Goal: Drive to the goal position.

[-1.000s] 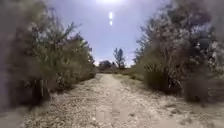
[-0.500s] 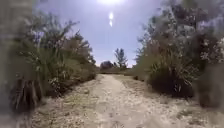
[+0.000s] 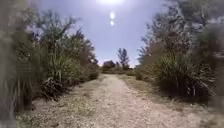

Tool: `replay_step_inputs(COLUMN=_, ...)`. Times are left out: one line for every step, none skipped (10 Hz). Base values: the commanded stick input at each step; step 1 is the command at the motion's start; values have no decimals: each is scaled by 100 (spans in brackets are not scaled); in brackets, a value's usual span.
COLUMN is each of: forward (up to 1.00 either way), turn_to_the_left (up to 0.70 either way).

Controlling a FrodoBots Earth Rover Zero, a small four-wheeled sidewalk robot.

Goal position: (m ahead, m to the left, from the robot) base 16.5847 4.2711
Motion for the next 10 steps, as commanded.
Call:
replay_step_inputs(forward=70, turn_to_the_left=0)
replay_step_inputs(forward=70, turn_to_the_left=0)
replay_step_inputs(forward=70, turn_to_the_left=0)
replay_step_inputs(forward=70, turn_to_the_left=0)
replay_step_inputs(forward=70, turn_to_the_left=0)
replay_step_inputs(forward=70, turn_to_the_left=0)
replay_step_inputs(forward=70, turn_to_the_left=0)
replay_step_inputs(forward=70, turn_to_the_left=0)
replay_step_inputs(forward=70, turn_to_the_left=0)
replay_step_inputs(forward=70, turn_to_the_left=0)
